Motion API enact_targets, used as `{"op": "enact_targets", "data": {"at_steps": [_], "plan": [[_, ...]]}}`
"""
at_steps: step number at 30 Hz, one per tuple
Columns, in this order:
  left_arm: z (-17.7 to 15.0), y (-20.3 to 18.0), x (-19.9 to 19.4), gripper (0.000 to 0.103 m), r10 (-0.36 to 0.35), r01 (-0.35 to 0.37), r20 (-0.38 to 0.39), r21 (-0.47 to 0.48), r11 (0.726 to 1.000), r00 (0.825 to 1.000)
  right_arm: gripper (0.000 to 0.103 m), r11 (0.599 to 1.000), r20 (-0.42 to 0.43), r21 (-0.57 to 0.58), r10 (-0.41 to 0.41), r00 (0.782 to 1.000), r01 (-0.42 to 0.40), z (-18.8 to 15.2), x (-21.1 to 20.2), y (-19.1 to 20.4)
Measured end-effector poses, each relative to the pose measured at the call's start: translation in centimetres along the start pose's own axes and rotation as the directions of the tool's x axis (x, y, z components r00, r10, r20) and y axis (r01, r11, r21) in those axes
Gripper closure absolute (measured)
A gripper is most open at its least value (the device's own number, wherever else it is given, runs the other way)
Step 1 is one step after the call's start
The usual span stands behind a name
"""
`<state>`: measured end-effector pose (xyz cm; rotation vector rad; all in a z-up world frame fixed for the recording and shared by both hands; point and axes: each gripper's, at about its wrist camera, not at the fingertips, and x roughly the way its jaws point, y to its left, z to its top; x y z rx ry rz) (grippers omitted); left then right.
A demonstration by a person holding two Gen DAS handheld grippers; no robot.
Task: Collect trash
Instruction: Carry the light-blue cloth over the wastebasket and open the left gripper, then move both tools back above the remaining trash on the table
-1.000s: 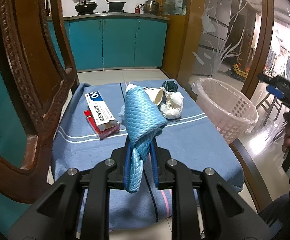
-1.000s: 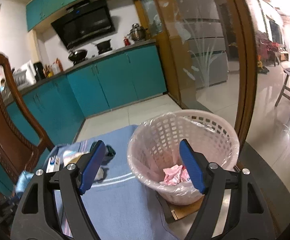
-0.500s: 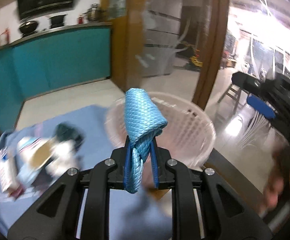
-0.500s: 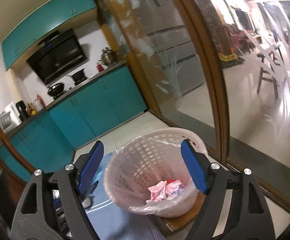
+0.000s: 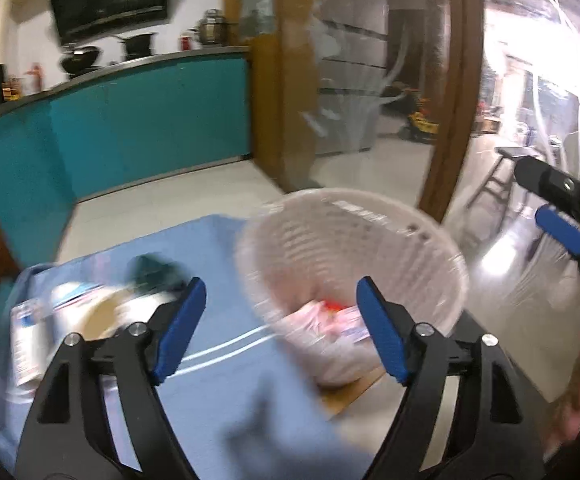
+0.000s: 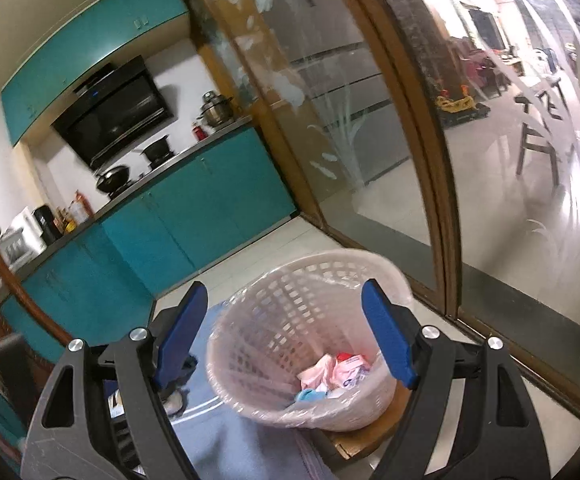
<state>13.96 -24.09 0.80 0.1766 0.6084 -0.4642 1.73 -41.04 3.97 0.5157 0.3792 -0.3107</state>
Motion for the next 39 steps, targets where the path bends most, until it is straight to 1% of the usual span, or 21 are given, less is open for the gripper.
{"op": "enact_targets", "data": {"at_steps": [3, 5, 7, 9, 12, 14, 16, 18, 20, 24, 28, 39], "plan": [[-2.4, 4.8, -4.3, 0.015, 0.085, -0.084, 0.010, -0.038, 0.996, 0.996, 0.025, 0.997, -0.035, -0.059, 0.038, 0.999, -0.040, -0.9, -0.1, 2.0], [-4.4, 8.6, -7.4, 0.014, 0.178, -0.177, 0.006, -0.087, 0.980, 0.984, 0.025, 0.990, -0.073, -0.116, 0.074, 0.995, -0.083, -1.9, -0.2, 4.0], [-6.0, 11.6, -9.5, 0.014, 0.231, -0.230, -0.011, -0.155, 0.961, 0.973, 0.025, 0.980, -0.108, -0.160, 0.105, 0.989, -0.121, -2.9, -0.4, 5.8], [-7.9, 14.5, -11.7, 0.013, 0.254, -0.253, -0.024, -0.228, 0.940, 0.967, 0.025, 0.961, -0.167, -0.215, 0.141, 0.976, -0.175, -4.4, -0.7, 8.0], [-9.8, 16.8, -13.5, 0.013, 0.278, -0.271, -0.018, -0.281, 0.920, 0.961, 0.025, 0.930, -0.245, -0.278, 0.175, 0.953, -0.242, -7.1, -0.9, 11.0], [-10.3, 17.6, -14.0, 0.013, 0.266, -0.260, -0.018, -0.288, 0.922, 0.964, 0.025, 0.904, -0.290, -0.320, 0.190, 0.938, -0.282, -8.9, -1.2, 12.9], [-10.6, 17.8, -14.1, 0.013, 0.265, -0.262, -0.026, -0.271, 0.926, 0.964, 0.025, 0.875, -0.322, -0.368, 0.198, 0.926, -0.315, -10.6, -1.7, 14.7], [-11.0, 17.9, -13.8, 0.013, 0.262, -0.261, -0.034, -0.277, 0.925, 0.964, 0.025, 0.858, -0.329, -0.397, 0.198, 0.923, -0.326, -11.4, -1.9, 15.8], [-11.2, 18.1, -13.7, 0.013, 0.237, -0.240, -0.045, -0.283, 0.929, 0.970, 0.025, 0.850, -0.331, -0.410, 0.201, 0.922, -0.332, -12.0, -1.9, 16.5], [-11.1, 17.7, -14.1, 0.013, 0.235, -0.234, -0.031, -0.269, 0.934, 0.972, 0.025, 0.857, -0.331, -0.407, 0.184, 0.925, -0.316, -12.4, -1.2, 16.8], [-11.1, 17.8, -14.1, 0.013, 0.225, -0.226, -0.035, -0.278, 0.934, 0.974, 0.025, 0.863, -0.333, -0.406, 0.165, 0.928, -0.300, -12.5, -0.6, 16.4], [-11.1, 17.5, -13.4, 0.013, 0.225, -0.230, -0.049, -0.270, 0.935, 0.973, 0.025, 0.865, -0.334, -0.406, 0.161, 0.929, -0.296, -12.5, -0.6, 15.9]]}}
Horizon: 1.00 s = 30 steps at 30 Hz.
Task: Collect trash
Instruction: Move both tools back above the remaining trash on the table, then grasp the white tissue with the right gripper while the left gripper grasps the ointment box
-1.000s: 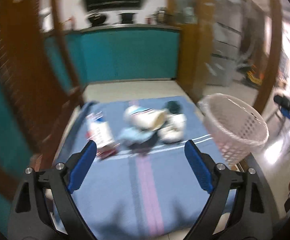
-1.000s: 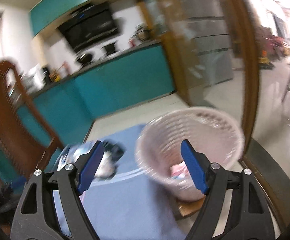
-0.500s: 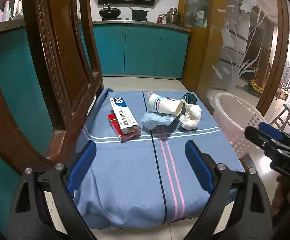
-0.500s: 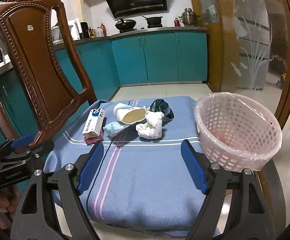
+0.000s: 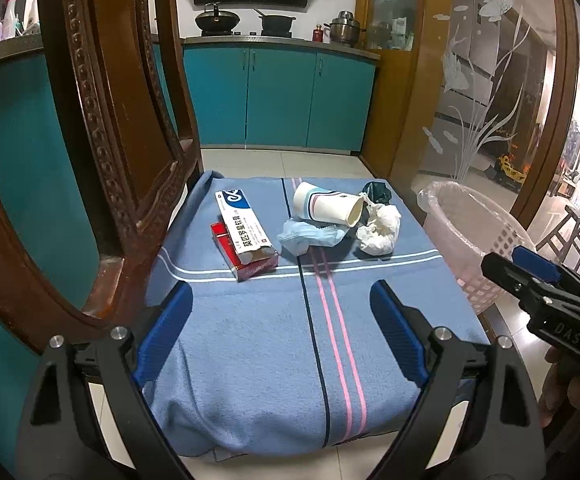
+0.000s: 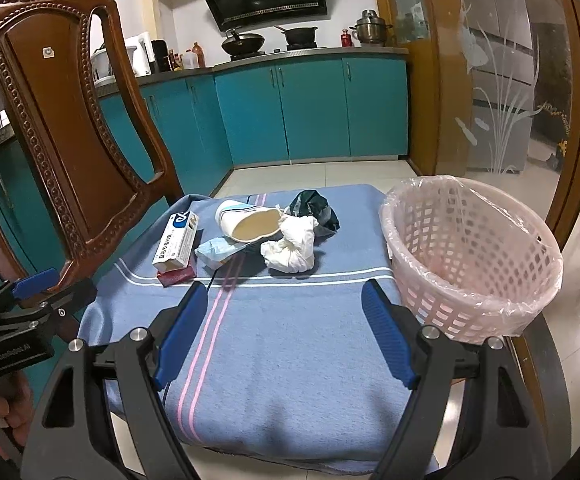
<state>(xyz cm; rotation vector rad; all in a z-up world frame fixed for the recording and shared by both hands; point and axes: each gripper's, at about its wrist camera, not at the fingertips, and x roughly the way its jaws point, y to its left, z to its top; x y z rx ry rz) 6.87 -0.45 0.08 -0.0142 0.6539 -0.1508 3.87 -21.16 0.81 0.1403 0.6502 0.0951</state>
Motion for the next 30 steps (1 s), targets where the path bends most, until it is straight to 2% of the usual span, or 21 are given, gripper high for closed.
{"op": "enact_targets", "data": {"at_steps": [21, 25, 30], "plan": [[-0.3, -0.4, 0.7, 0.013, 0.003, -0.003, -0.025, 0.005, 1.000, 1.000, 0.025, 1.000, 0.000, 0.007, -0.005, 1.000, 0.005, 0.0, 0.5, -0.4], [0.0, -0.8, 0.9, 0.013, -0.013, 0.014, -0.027, 0.005, 1.000, 1.000, 0.025, 0.998, -0.035, 0.060, 0.005, 0.999, -0.003, 0.6, 2.9, -1.0], [0.2, -0.9, 2.0, 0.013, -0.011, 0.010, -0.045, -0.012, 1.000, 0.999, 0.025, 0.993, -0.091, 0.122, 0.006, 0.996, 0.005, 2.1, 8.2, -1.6]]}}
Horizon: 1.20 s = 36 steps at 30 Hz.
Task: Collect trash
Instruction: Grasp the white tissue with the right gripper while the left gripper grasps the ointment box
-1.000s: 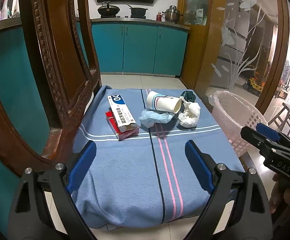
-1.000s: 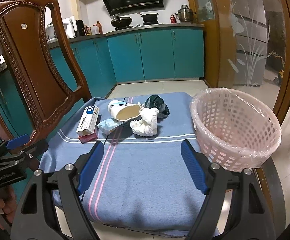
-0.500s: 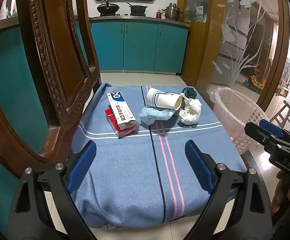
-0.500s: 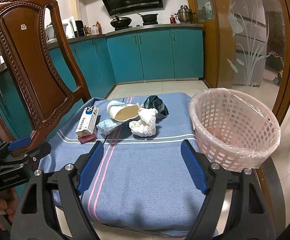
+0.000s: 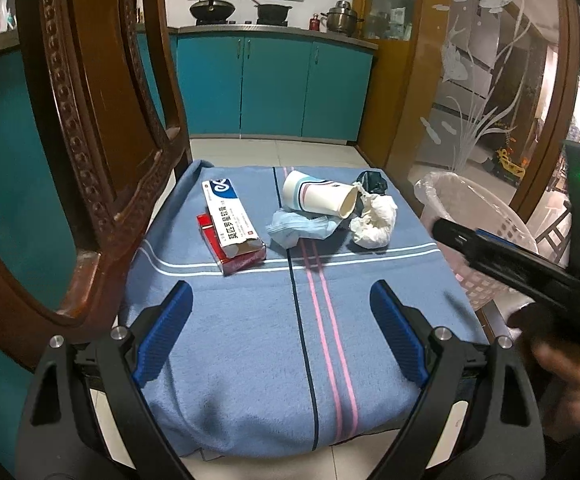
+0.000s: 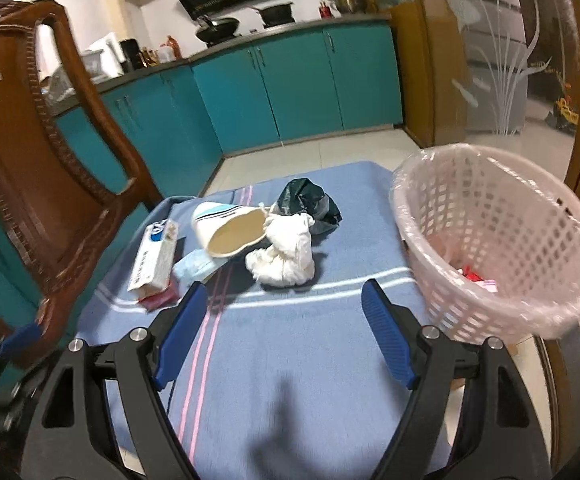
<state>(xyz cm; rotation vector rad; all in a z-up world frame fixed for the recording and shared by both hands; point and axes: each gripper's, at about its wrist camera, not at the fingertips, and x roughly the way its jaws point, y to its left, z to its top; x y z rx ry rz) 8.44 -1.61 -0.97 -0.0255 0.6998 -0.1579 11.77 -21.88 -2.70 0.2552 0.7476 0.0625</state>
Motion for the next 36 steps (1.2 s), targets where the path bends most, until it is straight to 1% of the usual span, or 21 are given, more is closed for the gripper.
{"op": "enact_targets", "data": {"at_steps": [3, 5, 7, 8, 10, 11, 12, 13, 14, 15, 19, 24, 27, 30, 31, 32, 34, 36], "plan": [[0.2, 0.5, 0.9, 0.013, 0.011, -0.012, -0.012, -0.026, 1.000, 1.000, 0.025, 1.000, -0.036, 0.016, -0.017, 0.999, 0.018, 0.7, 3.1, 0.0], [0.3, 1.0, 1.7, 0.013, 0.028, -0.028, -0.021, -0.044, 0.999, 0.999, 0.028, 0.999, -0.066, 0.046, -0.015, 0.998, 0.018, 1.2, 5.1, -0.1], [0.6, 1.4, 2.6, 0.013, 0.041, -0.043, -0.031, -0.064, 0.997, 0.999, 0.029, 0.998, -0.079, 0.065, -0.017, 0.997, 0.022, 1.5, 6.5, -0.1], [0.7, 1.6, 3.2, 0.013, 0.047, -0.049, -0.038, -0.071, 0.996, 0.998, 0.031, 0.997, -0.086, 0.070, -0.023, 0.996, 0.029, 1.7, 7.3, 0.0], [0.9, 1.8, 4.1, 0.013, 0.064, -0.067, -0.045, -0.076, 0.995, 0.997, 0.038, 0.996, -0.109, 0.077, -0.033, 0.994, 0.041, 1.9, 9.1, -0.2], [1.0, 2.0, 4.6, 0.013, 0.072, -0.075, -0.048, -0.081, 0.994, 0.996, 0.045, 0.996, -0.122, 0.080, -0.030, 0.992, 0.040, 1.9, 9.9, -0.3], [1.1, 2.3, 5.2, 0.013, 0.078, -0.083, -0.053, -0.091, 0.992, 0.996, 0.058, 0.996, -0.139, 0.082, -0.019, 0.990, 0.031, 1.8, 10.7, -0.4], [1.2, 2.5, 5.5, 0.013, 0.078, -0.083, -0.057, -0.098, 0.992, 0.995, 0.068, 0.997, -0.165, 0.079, 0.001, 0.986, 0.012, 1.7, 11.4, -0.5], [1.3, 2.6, 6.0, 0.013, 0.079, -0.085, -0.061, -0.105, 0.991, 0.995, 0.079, 0.997, -0.174, 0.076, 0.012, 0.985, 0.001, 1.6, 11.6, -0.5], [1.5, 2.8, 6.4, 0.013, 0.086, -0.092, -0.060, -0.110, 0.990, 0.994, 0.082, 0.998, -0.164, 0.070, 0.011, 0.986, 0.001, 1.6, 11.3, -0.5], [2.5, 3.6, 8.6, 0.013, 0.120, -0.126, -0.057, -0.128, 0.984, 0.991, 0.083, 0.998, -0.150, 0.051, 0.044, 0.988, -0.037, 1.7, 8.6, 0.0], [3.5, 4.2, 11.6, 0.014, 0.123, -0.134, -0.083, -0.151, 0.979, 0.989, 0.083, 0.997, -0.118, 0.029, 0.081, 0.990, -0.078, 1.1, 4.4, 0.0], [3.9, 4.5, 13.0, 0.019, 0.128, -0.143, -0.096, -0.164, 0.976, 0.987, 0.083, 0.994, -0.111, 0.026, 0.104, 0.988, -0.102, 0.9, 2.7, -0.2], [4.1, 4.9, 14.5, 0.033, 0.121, -0.142, -0.128, -0.174, 0.974, 0.984, 0.083, 0.994, -0.098, 0.011, 0.112, 0.989, -0.111, 0.7, 1.7, -0.3], [4.0, 5.0, 15.2, 0.045, 0.105, -0.132, -0.153, -0.179, 0.975, 0.983, 0.083, 0.994, -0.095, 0.006, 0.111, 0.989, -0.111, 0.8, 1.5, -0.4], [3.9, 5.1, 15.5, 0.054, 0.095, -0.124, -0.161, -0.179, 0.976, 0.982, 0.083, 0.994, -0.094, 0.004, 0.112, 0.989, -0.112, 0.8, 1.5, -0.4], [3.7, 4.9, 15.3, 0.060, 0.085, -0.111, -0.158, -0.164, 0.980, 0.984, 0.083, 0.993, -0.091, 0.003, 0.115, 0.989, -0.115, 0.9, 1.3, -0.5], [3.9, 4.5, 14.5, 0.061, 0.082, -0.102, -0.144, -0.136, 0.985, 0.986, 0.083, 0.993, -0.088, 0.000, 0.119, 0.989, -0.120, 0.9, 1.1, -0.4]]}}
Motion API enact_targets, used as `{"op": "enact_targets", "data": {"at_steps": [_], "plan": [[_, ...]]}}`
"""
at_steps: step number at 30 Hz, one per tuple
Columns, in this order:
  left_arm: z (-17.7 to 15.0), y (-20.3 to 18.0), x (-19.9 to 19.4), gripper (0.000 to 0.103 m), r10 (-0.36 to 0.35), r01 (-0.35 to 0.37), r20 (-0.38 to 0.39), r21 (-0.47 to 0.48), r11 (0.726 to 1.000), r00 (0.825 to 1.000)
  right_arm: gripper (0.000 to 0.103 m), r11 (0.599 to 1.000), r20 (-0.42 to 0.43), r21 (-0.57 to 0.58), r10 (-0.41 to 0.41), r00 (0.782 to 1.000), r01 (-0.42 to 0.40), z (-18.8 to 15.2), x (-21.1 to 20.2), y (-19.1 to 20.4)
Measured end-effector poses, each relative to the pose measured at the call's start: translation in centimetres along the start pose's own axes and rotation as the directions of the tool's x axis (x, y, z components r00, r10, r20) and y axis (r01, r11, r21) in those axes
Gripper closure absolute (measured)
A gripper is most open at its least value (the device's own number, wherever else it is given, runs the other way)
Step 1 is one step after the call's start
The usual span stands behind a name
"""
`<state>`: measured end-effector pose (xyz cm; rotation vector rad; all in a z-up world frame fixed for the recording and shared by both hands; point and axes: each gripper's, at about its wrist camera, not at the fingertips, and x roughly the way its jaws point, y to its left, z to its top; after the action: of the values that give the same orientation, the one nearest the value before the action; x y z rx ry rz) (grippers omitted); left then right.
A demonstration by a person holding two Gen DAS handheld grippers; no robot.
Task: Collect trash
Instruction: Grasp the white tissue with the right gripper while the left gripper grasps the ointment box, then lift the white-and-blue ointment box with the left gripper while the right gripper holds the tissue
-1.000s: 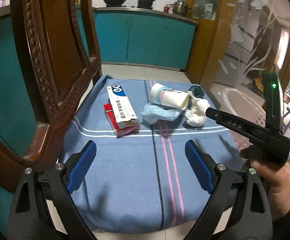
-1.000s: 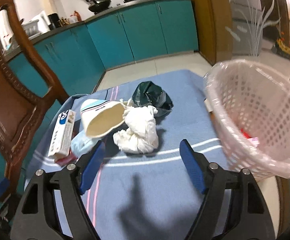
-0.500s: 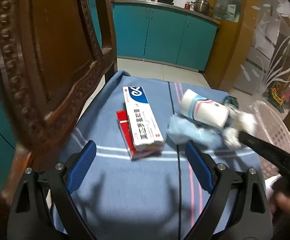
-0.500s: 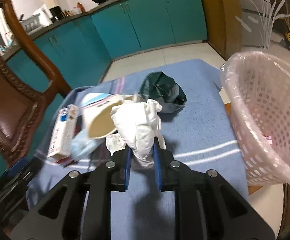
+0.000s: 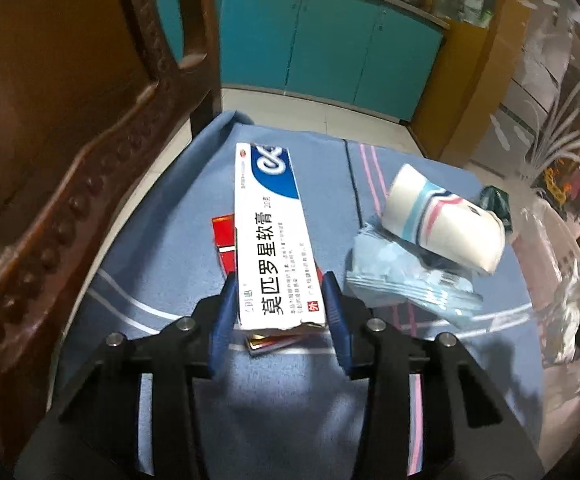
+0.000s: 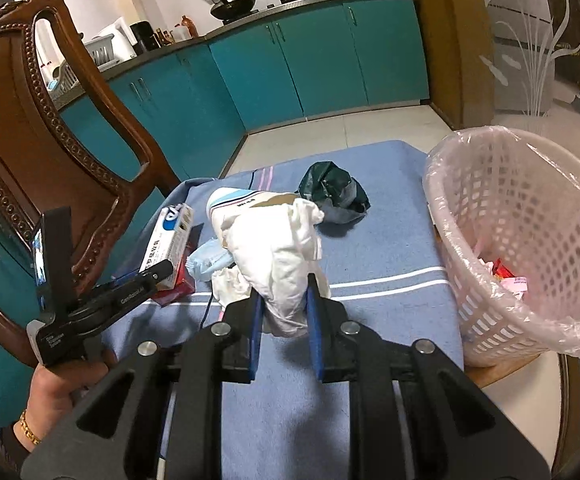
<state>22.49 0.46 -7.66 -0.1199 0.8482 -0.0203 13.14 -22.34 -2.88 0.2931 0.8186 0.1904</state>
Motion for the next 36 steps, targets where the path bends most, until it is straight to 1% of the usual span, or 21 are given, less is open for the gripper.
{"op": "enact_targets", "data": {"at_steps": [2, 4, 5, 6, 8, 11, 13, 17, 19, 20, 22, 23, 25, 27, 29, 30, 31, 32, 33, 36], "plan": [[0.0, 0.0, -1.1, 0.064, -0.007, 0.007, 0.024, 0.011, 1.000, 1.000, 0.083, 1.000, 0.008, -0.010, 0.004, 1.000, -0.004, -0.1, -0.5, 0.2], [-0.1, 0.2, -3.1, 0.068, -0.035, 0.034, 0.042, 0.016, 0.999, 0.999, 0.083, 1.000, 0.015, -0.017, 0.009, 1.000, -0.009, -0.1, -1.2, 0.2], [-0.1, 0.5, -3.9, 0.075, -0.045, 0.044, 0.050, 0.017, 0.999, 0.998, 0.083, 1.000, 0.019, -0.021, 0.013, 1.000, -0.012, -0.1, -1.6, 0.3], [-0.3, 0.7, -5.4, 0.091, -0.061, 0.059, 0.065, 0.022, 0.998, 0.996, 0.083, 0.999, 0.028, -0.030, 0.017, 0.999, -0.016, -0.1, -2.1, 0.4], [-0.6, 0.8, -7.6, 0.089, -0.086, 0.084, 0.083, 0.037, 0.996, 0.993, 0.083, 0.999, 0.039, -0.044, 0.025, 0.999, -0.023, -0.3, -3.1, 0.5], [-1.4, 0.4, -11.0, 0.090, -0.116, 0.107, 0.111, 0.083, 0.991, 0.987, 0.083, 0.998, 0.042, -0.064, 0.029, 0.999, -0.026, -0.6, -3.9, 0.7], [-1.7, 0.2, -11.8, 0.090, -0.120, 0.107, 0.119, 0.108, 0.988, 0.986, 0.083, 0.997, 0.043, -0.070, 0.027, 0.999, -0.024, -0.9, -4.2, 0.8], [-2.4, 0.7, -11.3, 0.090, -0.124, 0.116, 0.079, 0.093, 0.989, 0.989, 0.083, 0.997, 0.042, -0.076, 0.021, 0.999, -0.018, -1.4, -4.7, 0.9], [-2.5, 0.7, -11.3, 0.090, -0.126, 0.119, 0.066, 0.102, 0.988, 0.990, 0.083, 0.996, 0.036, -0.083, 0.020, 0.999, -0.017, -1.7, -4.8, 1.0], [-2.5, 0.7, -11.2, 0.088, -0.127, 0.121, 0.055, 0.111, 0.986, 0.990, 0.083, 0.996, 0.035, -0.088, 0.018, 0.999, -0.015, -1.9, -4.8, 1.1], [-3.0, 0.6, -10.7, 0.087, -0.131, 0.128, 0.016, 0.132, 0.983, 0.991, 0.083, 0.995, 0.035, -0.100, 0.016, 0.999, -0.013, -2.0, -4.8, 1.3], [-3.4, 0.5, -10.4, 0.090, -0.141, 0.140, -0.001, 0.133, 0.981, 0.990, 0.083, 0.994, 0.036, -0.106, 0.014, 0.999, -0.010, -2.1, -4.9, 1.4], [-4.1, 0.0, -10.1, 0.102, -0.143, 0.143, -0.013, 0.148, 0.979, 0.990, 0.083, 0.994, 0.037, -0.107, 0.013, 0.999, -0.009, -2.1, -4.8, 1.3], [-4.6, -0.8, -9.9, 0.102, -0.133, 0.134, -0.022, 0.186, 0.973, 0.991, 0.083, 0.995, 0.038, -0.103, 0.012, 0.999, -0.008, -2.0, -4.8, 1.2], [-4.7, -1.0, -9.6, 0.101, -0.122, 0.126, -0.032, 0.197, 0.972, 0.992, 0.083, 0.995, 0.038, -0.101, 0.013, 0.999, -0.009, -2.0, -4.8, 1.3], [-4.8, -1.1, -9.2, 0.097, -0.117, 0.125, -0.047, 0.199, 0.972, 0.992, 0.083, 0.995, 0.038, -0.102, 0.014, 0.999, -0.011, -2.0, -4.8, 1.3], [-4.8, -1.0, -8.7, 0.061, -0.110, 0.123, -0.075, 0.203, 0.971, 0.991, 0.083, 0.994, 0.037, -0.105, 0.015, 0.999, -0.011, -2.1, -4.8, 1.3], [-4.9, -0.9, -8.2, 0.029, -0.095, 0.112, -0.089, 0.205, 0.972, 0.991, 0.083, 0.994, 0.035, -0.109, 0.014, 0.999, -0.010, -2.1, -4.8, 1.4], [-5.3, -1.1, -8.0, 0.008, -0.083, 0.102, -0.091, 0.229, 0.968, 0.992, 0.083, 0.994, 0.033, -0.111, 0.013, 0.999, -0.009, -2.2, -4.7, 1.4], [-6.3, -1.9, -7.2, 0.008, -0.025, 0.060, -0.108, 0.329, 0.943, 0.994, 0.082, 0.994, 0.029, -0.105, 0.011, 1.000, -0.008, -2.2, -4.7, 1.1]]}}
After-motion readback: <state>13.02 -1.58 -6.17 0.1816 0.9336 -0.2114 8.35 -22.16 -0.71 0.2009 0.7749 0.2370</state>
